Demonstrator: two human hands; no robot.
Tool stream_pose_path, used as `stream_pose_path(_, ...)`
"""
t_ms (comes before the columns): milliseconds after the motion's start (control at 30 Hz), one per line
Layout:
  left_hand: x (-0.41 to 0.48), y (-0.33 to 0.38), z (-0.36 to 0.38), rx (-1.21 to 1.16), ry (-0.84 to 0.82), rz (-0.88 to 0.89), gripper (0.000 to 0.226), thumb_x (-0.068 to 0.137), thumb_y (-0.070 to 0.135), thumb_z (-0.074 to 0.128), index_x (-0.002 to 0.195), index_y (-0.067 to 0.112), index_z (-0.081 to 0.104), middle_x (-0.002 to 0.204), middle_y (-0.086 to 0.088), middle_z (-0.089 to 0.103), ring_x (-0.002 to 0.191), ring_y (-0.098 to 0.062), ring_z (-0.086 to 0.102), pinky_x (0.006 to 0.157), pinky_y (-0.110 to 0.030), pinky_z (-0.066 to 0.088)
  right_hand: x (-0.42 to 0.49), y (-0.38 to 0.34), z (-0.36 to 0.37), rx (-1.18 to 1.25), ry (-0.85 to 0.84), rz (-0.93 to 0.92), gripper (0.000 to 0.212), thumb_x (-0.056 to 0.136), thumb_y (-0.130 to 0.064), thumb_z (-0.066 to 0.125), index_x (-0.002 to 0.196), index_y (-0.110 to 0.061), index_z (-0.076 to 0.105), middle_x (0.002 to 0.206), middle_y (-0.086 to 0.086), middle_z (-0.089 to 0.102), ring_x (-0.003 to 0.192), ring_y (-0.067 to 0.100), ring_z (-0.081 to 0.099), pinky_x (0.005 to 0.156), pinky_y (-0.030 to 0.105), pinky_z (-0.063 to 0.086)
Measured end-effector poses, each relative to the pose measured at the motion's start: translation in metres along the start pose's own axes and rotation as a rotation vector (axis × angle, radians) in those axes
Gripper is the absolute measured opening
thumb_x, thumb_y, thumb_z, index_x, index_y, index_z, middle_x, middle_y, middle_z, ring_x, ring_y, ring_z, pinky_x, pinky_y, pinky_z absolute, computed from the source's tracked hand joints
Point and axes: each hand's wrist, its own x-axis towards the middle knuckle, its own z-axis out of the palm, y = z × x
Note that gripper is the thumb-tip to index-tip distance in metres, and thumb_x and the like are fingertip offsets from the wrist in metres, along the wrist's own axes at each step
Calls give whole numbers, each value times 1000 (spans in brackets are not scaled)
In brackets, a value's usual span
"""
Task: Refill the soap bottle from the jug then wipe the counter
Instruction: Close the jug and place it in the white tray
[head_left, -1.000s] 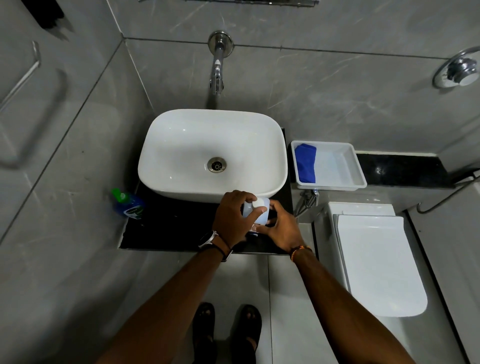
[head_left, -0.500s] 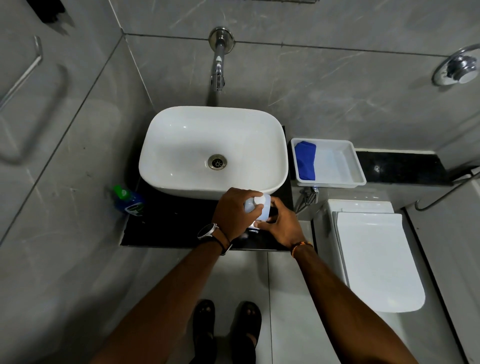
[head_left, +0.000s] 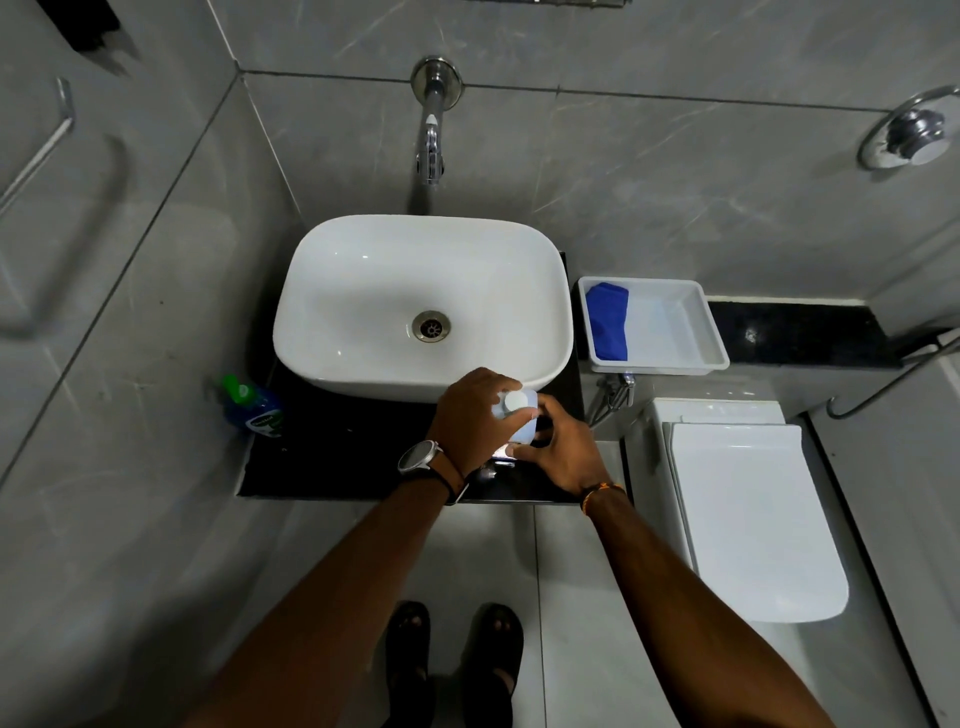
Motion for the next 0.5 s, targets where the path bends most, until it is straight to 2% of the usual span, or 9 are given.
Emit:
stream_pose_path(100, 3, 2, -1, 24, -30, 35, 33, 74, 21, 83, 104, 9, 76, 97, -9, 78, 87, -26, 73, 79, -36, 60, 1, 1, -1, 4, -7, 5, 81, 70, -38, 92, 138, -38, 49, 118, -14, 71, 98, 10, 69, 88, 30, 61)
stream_pose_path(200, 4, 2, -1, 21, -49, 64, 42, 75, 19, 81, 115, 9, 73, 107, -10, 78, 97, -26, 74, 86, -39, 60, 2, 1, -1, -8, -12, 2, 83, 70, -36, 93, 140, -38, 48, 121, -12, 70, 98, 11, 70, 90, 33, 61)
stream_pose_path(300, 2, -1, -1, 5, -9, 43, 35, 74, 23, 85, 106, 10, 77, 100, -8, 80, 89, -22, 75, 81, -31, 59, 2, -1, -1, -17, -13, 1, 81, 70, -38, 92, 139, -39, 49, 124, -15, 68, 97, 10, 70, 90, 34, 61)
stream_pose_path(367, 3, -2, -1, 18, -12, 79, 27, 73, 19, 85, 98, 10, 80, 96, -8, 80, 85, -22, 76, 78, -30, 59, 3, -2, -1, -25, -17, 0, 82, 71, -38, 93, 140, -38, 49, 126, -14, 68, 99, 10, 70, 91, 36, 61)
stream_pose_path(500, 8, -6, -5, -7, -88, 93, 24, 76, 17, 82, 99, 11, 80, 106, -7, 79, 99, -21, 76, 88, -35, 59, 5, -2, -3, -39, -15, -5, 81, 70, -42, 92, 138, -40, 50, 123, -18, 70, 94, 3, 71, 88, 33, 61)
